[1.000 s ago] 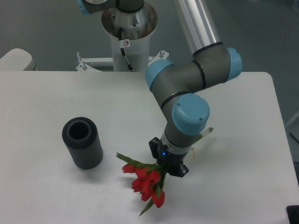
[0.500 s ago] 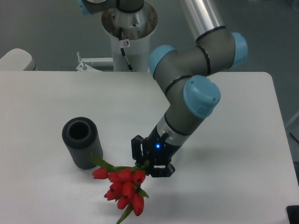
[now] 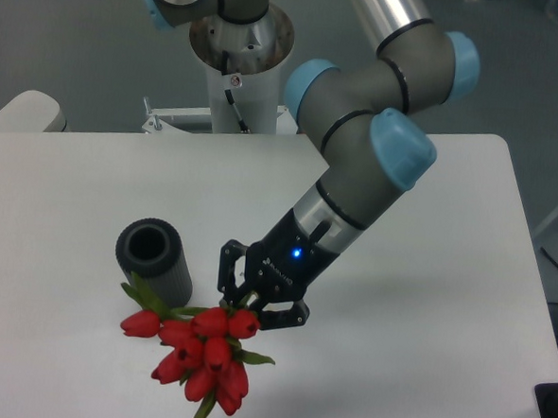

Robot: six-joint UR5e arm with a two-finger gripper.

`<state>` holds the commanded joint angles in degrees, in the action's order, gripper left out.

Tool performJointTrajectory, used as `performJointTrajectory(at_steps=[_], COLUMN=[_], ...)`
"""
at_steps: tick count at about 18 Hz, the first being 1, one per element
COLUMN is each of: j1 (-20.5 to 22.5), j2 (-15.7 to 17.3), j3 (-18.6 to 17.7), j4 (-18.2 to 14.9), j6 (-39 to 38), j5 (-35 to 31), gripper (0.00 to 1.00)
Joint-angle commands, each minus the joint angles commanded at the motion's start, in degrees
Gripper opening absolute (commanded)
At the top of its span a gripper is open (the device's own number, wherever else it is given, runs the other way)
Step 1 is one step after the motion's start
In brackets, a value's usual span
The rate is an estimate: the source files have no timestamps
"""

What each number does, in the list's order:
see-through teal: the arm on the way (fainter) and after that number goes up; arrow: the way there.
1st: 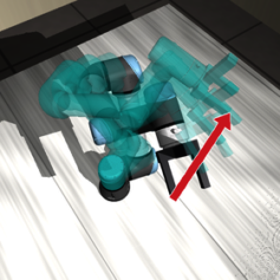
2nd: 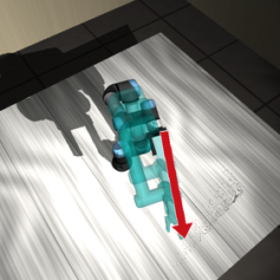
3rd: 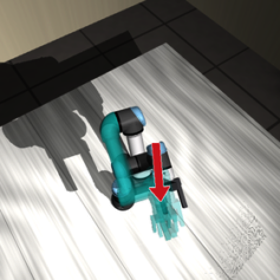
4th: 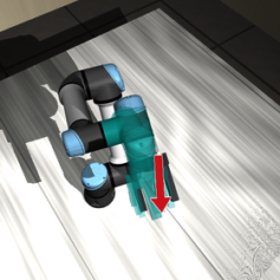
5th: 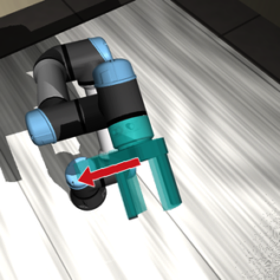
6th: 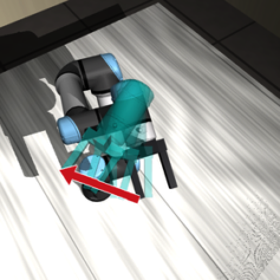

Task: Insert the flowers into the vase
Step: 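Lift the tulip bunch and swing it toward the black vase, then lower the tulip stems into the opening of the black vase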

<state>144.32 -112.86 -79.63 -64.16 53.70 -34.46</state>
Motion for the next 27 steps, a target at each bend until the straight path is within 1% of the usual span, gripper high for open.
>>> performJointTrajectory(at_steps=[4, 6, 8, 11, 13, 14, 17, 19, 22, 27], j1=[0.1, 0.2, 0.1, 0.1, 0.2, 0.2, 0.1, -0.1, -0.2, -1.1], j2=[1.7, 2.1, 3.2, 4.4, 5.9, 6.2, 7.9, 9.3, 10.9, 11.8], j3=[-0.8, -1.1, -1.6, -3.7, -5.5, -6.3, -8.7, -10.4, -12.6, -15.6], j4=[2.5, 3.3, 3.3, 3.9, 5.1, 6.2, 8.2, 8.3, 8.4, 8.8], j6=[-0.3, -0.4, -0.4, -0.1, -0.1, -0.1, -0.2, -0.1, 0.2, 3.3], j5=[7.1, 9.6, 11.7, 15.3, 17.1, 18.1, 19.8, 21.4, 21.7, 22.2], gripper=[0.12, 0.12, 0.12, 0.13, 0.13, 0.13, 0.14, 0.14, 0.14, 0.15])
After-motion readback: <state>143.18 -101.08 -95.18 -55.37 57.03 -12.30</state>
